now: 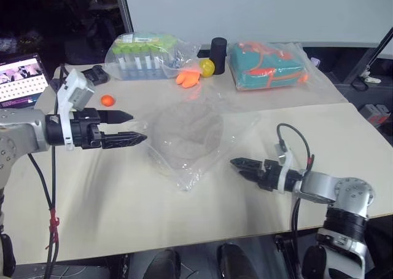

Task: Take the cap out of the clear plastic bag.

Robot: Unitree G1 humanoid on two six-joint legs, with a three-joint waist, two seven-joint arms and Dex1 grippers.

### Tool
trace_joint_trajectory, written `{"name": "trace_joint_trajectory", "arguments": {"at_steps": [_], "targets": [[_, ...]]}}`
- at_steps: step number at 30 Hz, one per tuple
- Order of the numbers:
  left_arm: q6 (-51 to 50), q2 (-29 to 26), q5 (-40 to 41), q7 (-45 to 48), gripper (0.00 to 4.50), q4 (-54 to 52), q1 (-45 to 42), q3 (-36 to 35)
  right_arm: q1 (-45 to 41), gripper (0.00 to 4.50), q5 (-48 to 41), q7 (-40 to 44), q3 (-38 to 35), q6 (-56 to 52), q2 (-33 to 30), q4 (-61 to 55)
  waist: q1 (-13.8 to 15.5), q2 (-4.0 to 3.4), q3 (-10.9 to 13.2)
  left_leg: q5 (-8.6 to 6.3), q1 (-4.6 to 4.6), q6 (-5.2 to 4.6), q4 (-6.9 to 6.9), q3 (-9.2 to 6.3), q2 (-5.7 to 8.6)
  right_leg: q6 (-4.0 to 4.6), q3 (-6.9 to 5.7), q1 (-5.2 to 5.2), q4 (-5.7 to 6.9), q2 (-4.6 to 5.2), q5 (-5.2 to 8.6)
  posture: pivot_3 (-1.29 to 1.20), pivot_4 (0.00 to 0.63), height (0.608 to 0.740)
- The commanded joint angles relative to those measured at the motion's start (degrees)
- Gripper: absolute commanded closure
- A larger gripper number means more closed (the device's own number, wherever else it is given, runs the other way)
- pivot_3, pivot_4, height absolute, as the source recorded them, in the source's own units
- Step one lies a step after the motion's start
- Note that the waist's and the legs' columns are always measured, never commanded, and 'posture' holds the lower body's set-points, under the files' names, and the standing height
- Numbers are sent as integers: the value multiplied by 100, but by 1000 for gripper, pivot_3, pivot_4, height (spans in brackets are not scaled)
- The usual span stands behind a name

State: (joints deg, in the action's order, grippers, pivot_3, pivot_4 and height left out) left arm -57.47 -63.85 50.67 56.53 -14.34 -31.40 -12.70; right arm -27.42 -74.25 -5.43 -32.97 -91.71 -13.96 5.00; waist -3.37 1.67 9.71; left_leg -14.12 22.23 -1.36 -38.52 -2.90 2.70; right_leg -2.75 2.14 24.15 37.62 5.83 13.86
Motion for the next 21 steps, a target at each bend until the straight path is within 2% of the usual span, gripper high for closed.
{"name": "trace_joint_trajectory", "arguments": {"at_steps": [1,9,14,17,21], "targets": [[162,-229,-15,167,31,-214,-14,-359,-169,0,-458,-655,-85,-2,480,175,-16,0,0,0,0,-1,0,1,-4,1,4,2,1,-6,-1,0,150,740],[115,-306,-12,87,31,-363,199,-667,-553,0,-1336,-1694,421,524,1188,419,-29,-2,1,-2,4,-2,8,7,-29,10,12,13,-5,-30,-6,0,150,740],[66,-315,70,64,31,-472,346,-852,-748,0,-1151,-1852,844,988,1524,738,-44,-2,1,-2,5,-1,12,8,-35,12,12,16,-7,-38,-7,0,150,740],[83,-309,33,12,0,-471,314,-834,-863,809,-872,-1690,1018,1209,1517,1048,-45,-3,1,-2,5,-1,15,9,-38,14,12,17,-8,-41,-8,0,150,740],[70,-270,59,-76,0,-499,301,-838,-908,2178,-778,-1561,1055,1320,1410,1123,-40,-3,2,-2,6,-1,15,9,-38,14,11,17,-9,-42,-8,0,150,740]]}}
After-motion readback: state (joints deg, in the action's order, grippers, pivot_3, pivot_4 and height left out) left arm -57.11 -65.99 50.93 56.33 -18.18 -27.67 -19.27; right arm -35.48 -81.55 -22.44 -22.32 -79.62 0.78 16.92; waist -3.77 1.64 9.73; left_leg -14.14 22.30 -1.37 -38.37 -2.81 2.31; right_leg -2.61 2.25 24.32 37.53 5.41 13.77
